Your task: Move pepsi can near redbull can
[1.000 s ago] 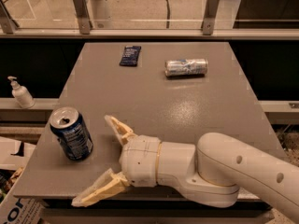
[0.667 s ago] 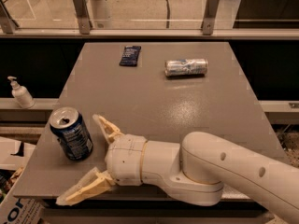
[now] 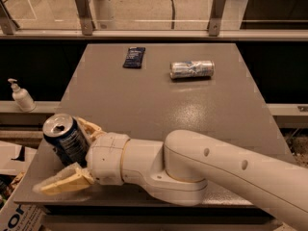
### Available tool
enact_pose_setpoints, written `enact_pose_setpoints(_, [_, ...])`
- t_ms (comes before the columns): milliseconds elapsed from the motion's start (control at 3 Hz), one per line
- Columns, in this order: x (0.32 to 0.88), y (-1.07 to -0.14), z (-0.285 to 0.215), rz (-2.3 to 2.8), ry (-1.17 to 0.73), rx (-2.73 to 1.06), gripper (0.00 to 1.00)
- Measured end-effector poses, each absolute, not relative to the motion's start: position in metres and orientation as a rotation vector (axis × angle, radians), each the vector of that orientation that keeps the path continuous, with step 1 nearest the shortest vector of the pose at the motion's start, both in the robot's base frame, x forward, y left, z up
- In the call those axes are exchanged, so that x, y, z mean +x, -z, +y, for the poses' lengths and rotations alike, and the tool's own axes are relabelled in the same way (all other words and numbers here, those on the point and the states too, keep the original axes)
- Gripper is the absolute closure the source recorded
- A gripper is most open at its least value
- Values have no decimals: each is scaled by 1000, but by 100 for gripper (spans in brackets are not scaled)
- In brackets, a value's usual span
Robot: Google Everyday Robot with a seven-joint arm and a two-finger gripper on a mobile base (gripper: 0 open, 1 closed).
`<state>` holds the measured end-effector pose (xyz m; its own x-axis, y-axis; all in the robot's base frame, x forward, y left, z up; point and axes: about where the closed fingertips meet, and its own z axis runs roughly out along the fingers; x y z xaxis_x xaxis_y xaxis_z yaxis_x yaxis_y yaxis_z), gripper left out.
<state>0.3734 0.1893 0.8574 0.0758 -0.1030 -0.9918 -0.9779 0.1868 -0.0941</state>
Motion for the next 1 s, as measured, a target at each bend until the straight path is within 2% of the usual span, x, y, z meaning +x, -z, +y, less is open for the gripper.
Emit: enact_pose_setpoints(1000, [378,-866,178,1325,-936,-1104,87])
